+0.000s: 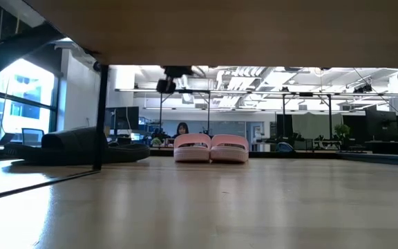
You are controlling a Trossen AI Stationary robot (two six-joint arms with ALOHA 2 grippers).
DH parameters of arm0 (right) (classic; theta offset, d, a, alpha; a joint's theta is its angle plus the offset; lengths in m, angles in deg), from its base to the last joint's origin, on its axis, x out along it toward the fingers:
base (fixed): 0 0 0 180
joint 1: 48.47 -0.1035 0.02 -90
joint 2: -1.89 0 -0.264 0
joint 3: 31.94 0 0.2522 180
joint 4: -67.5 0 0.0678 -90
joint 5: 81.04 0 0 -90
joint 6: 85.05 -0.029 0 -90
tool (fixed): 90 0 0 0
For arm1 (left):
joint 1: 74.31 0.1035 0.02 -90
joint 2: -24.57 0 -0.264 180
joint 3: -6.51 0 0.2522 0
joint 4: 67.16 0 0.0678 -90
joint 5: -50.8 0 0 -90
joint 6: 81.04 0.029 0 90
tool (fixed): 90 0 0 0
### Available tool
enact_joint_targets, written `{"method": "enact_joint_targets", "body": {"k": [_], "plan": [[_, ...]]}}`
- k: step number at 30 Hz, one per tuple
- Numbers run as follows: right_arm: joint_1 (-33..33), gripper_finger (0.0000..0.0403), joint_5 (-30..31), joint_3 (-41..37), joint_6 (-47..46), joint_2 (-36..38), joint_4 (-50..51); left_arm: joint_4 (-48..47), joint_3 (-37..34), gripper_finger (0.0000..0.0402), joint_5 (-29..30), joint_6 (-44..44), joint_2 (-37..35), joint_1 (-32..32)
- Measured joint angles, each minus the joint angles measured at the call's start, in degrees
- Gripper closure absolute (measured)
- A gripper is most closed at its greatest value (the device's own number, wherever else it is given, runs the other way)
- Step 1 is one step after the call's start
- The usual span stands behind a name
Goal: Pick and place slides into the shelf
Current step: Put the pink slipper under the shelf
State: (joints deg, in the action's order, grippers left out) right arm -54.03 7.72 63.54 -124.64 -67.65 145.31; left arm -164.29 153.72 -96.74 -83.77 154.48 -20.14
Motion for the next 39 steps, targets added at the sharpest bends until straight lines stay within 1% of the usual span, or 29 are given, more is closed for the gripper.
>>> {"method": "enact_joint_targets", "body": {"k": [3, 6, 9, 12, 13, 15, 17, 19, 20, 24, 27, 29, 32, 35, 39], "plan": [[1.79, 0.0402, -1.30, 0.00, 1.75, 0.00, 0.02, 0.52, 1.46, 0.0399, -1.66, 0.41, 0.13, -0.19], [3.35, 0.0402, -3.00, 0.00, 4.23, 0.00, 0.02, -0.94, 1.42, 0.0399, -3.94, -1.43, -1.71, -0.67], [4.97, 0.0402, -7.28, 0.00, 7.60, 0.00, 0.02, -1.21, 1.44, 0.0399, -4.64, -0.84, -2.49, -1.49], [6.23, 0.0402, -11.36, 0.00, 11.33, 0.00, 0.07, -1.14, 1.57, 0.0399, -5.30, -0.68, -5.50, -2.17], [6.53, 0.0402, -12.85, 0.00, 12.42, -0.01, 0.28, -1.15, 1.60, 0.0399, -4.71, -0.67, -6.55, -2.08], [6.98, 0.0402, -15.52, 0.00, 14.59, -0.02, 1.08, -0.54, 1.61, 0.0399, -0.25, -1.50, -8.04, -2.17], [7.40, 0.0402, -17.12, -0.02, 17.03, -0.02, 1.87, 0.60, 1.58, 0.0399, 9.32, -4.89, -9.08, -2.23], [8.02, 0.0402, -18.42, -0.02, 19.17, -0.02, 2.45, 2.03, 1.55, 0.0401, 19.39, -6.20, -10.56, -2.70], [8.48, 0.0402, -19.05, -0.02, 20.11, -0.02, 2.87, 2.51, 1.55, 0.0401, 23.55, -6.08, -11.45, -2.80], [10.19, 0.0402, -20.03, -0.02, 22.58, -0.02, 4.01, 4.32, 1.60, 0.0401, 36.26, -3.36, -14.31, -4.78], [11.24, 0.0402, -20.60, -0.02, 23.16, -0.02, 4.79, 2.64, 1.57, 0.0401, 45.41, -1.60, -15.82, -7.11], [11.71, 0.0402, -20.72, -0.02, 23.64, -0.04, 4.79, -1.31, 1.58, 0.0401, 48.36, -1.66, -16.45, -8.66], [12.50, 0.0402, -20.66, -0.02, 25.03, -0.04, 4.68, -7.33, 1.37, 0.0401, 50.28, -2.08, -16.36, -11.27], [14.01, 0.0402, -20.26, -0.02, 25.61, -0.04, 3.24, -6.83, -0.63, 0.0401, 50.27, -3.75, -16.76, -14.58], [16.74, 0.0402, -20.69, -0.02, 25.72, -0.04, 1.65, -6.65, -0.52, 0.0401, 50.48, -4.01, -17.50, -18.22]]}}
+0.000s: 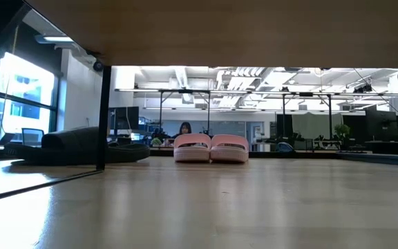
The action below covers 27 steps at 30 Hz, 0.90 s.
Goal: Pick and place slides into the shelf
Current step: Put the pink slipper under the shelf
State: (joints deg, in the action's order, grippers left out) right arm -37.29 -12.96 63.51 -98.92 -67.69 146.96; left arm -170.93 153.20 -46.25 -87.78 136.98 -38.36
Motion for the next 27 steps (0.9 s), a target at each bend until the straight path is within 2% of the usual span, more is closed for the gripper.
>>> {"method": "enact_joint_targets", "body": {"k": [8, 13, 16, 21, 25, 27], "plan": [[12.13, 0.0402, -6.99, 0.00, 2.87, -0.57, -4.27, 0.00, -0.02, 0.0401, 2.37, -2.00, 0.25, -5.31], [21.06, 0.0396, -6.70, 0.00, 11.99, -5.00, -4.03, 0.02, -0.02, 0.0401, 2.11, -2.71, 0.25, -8.86], [24.95, 0.0370, -6.12, 0.00, 17.61, -9.77, -3.84, 0.01, -0.02, 0.0401, 2.11, -2.77, -0.32, -10.63], [28.91, 0.0299, -4.71, 1.39, 21.00, -19.27, -1.35, 0.02, -0.02, 0.0401, 2.15, -4.31, -2.94, -13.31], [27.78, 0.0252, -2.67, 8.14, 22.09, -27.91, 6.29, 0.02, -0.02, 0.0401, 2.17, -5.55, -6.35, -14.85], [25.94, 0.0242, 1.14, 12.80, 23.26, -31.77, 8.98, 0.01, -0.02, 0.0401, 2.96, -5.62, -7.95, -15.55]]}}
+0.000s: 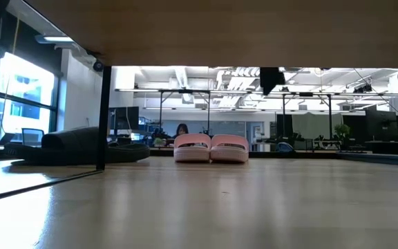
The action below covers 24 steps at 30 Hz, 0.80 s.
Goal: Pick and place slides into the shelf
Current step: Put the pink slipper under the shelf
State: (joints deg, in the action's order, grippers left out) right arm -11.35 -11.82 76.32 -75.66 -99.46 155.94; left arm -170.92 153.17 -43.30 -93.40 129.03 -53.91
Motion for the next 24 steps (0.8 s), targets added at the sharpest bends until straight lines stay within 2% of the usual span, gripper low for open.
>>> {"method": "enact_joint_targets", "body": {"k": [4, 10, 16, 24], "plan": [[-3.44, 0.0238, 8.30, 10.65, 2.62, -7.18, 3.20, -0.01, 0.00, 0.0401, 4.14, -1.15, -2.78, -1.13], [-3.94, 0.0237, 9.50, 19.87, -1.60, -15.14, 1.52, -0.01, 0.00, 0.0401, 9.93, -2.49, -4.97, -0.89], [-6.82, 0.0237, 17.80, 20.75, -1.32, -20.26, 3.04, -0.01, 0.00, 0.0401, 11.24, -1.24, -5.45, -0.91], [-13.22, 0.0237, 35.42, 20.75, 1.05, -23.92, -1.19, -0.01, 0.00, 0.0401, 11.24, 0.22, -5.46, -0.91]]}}
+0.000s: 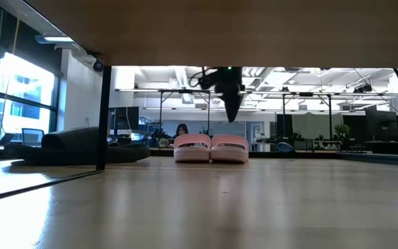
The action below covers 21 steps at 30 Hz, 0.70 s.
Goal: Pick and place slides into the shelf
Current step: Put the pink slipper under the shelf
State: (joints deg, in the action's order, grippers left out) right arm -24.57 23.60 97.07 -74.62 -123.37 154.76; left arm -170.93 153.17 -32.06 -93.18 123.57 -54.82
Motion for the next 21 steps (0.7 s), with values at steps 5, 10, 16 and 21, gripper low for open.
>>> {"method": "enact_joint_targets", "body": {"k": [5, 10, 16, 21], "plan": [[-1.61, 0.0237, 0.76, 0.01, -0.38, -1.58, -2.57, 0.00, 0.00, 0.0401, 0.00, 0.54, 0.00, 0.00], [-1.83, 0.0237, 2.49, 0.00, -1.44, -3.50, -3.29, 0.02, 0.00, 0.0401, 0.00, 1.35, 0.00, 0.00], [-1.77, 0.0237, 4.40, 0.02, -2.73, -4.93, -3.68, 0.00, 0.00, 0.0401, 0.00, 1.42, 0.02, 0.00], [-1.79, 0.0237, 6.11, 0.02, -2.91, -6.89, -3.74, 0.00, 0.00, 0.0401, 0.00, 1.44, 0.04, 0.00]]}}
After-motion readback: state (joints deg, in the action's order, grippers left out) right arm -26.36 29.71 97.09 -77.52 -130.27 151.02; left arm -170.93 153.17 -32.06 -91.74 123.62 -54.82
